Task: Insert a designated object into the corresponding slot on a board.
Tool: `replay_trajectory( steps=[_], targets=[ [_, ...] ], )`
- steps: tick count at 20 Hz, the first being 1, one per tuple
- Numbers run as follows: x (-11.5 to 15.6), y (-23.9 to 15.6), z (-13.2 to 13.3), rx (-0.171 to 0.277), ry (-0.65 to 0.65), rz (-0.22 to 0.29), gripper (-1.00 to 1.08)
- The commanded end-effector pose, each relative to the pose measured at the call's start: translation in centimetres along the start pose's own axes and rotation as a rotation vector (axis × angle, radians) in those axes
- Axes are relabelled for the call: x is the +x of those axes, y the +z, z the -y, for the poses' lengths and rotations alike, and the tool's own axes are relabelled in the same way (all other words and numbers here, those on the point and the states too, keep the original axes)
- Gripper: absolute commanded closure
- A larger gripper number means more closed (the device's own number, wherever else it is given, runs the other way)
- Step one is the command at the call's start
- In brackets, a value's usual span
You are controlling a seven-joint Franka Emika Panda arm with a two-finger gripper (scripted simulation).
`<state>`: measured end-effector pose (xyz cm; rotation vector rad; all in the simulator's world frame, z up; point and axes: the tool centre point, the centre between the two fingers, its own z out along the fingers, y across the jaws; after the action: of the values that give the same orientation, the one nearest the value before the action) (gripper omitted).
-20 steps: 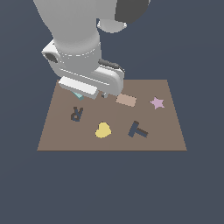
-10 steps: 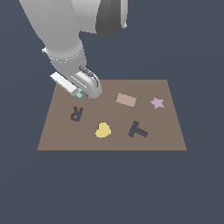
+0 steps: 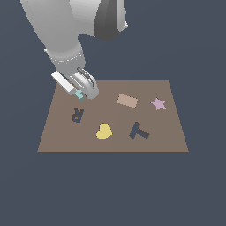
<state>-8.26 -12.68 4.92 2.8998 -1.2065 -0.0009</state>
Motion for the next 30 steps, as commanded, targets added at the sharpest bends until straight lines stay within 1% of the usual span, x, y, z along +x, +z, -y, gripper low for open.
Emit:
replay_trajectory(
  steps=[1,13,14,30],
  targets=[
    [0.0,-0.1,0.1,0.001,-0.005,0.0,-0.92],
    [0.0,1.9,0.1,0.001,-0.004,0.0,-0.92],
    [0.0,1.9,0.1,0.001,-0.004,0.0,1.08],
    [-0.3,1.9,0.3,0.001,0.008,0.0,1.08]
  ],
)
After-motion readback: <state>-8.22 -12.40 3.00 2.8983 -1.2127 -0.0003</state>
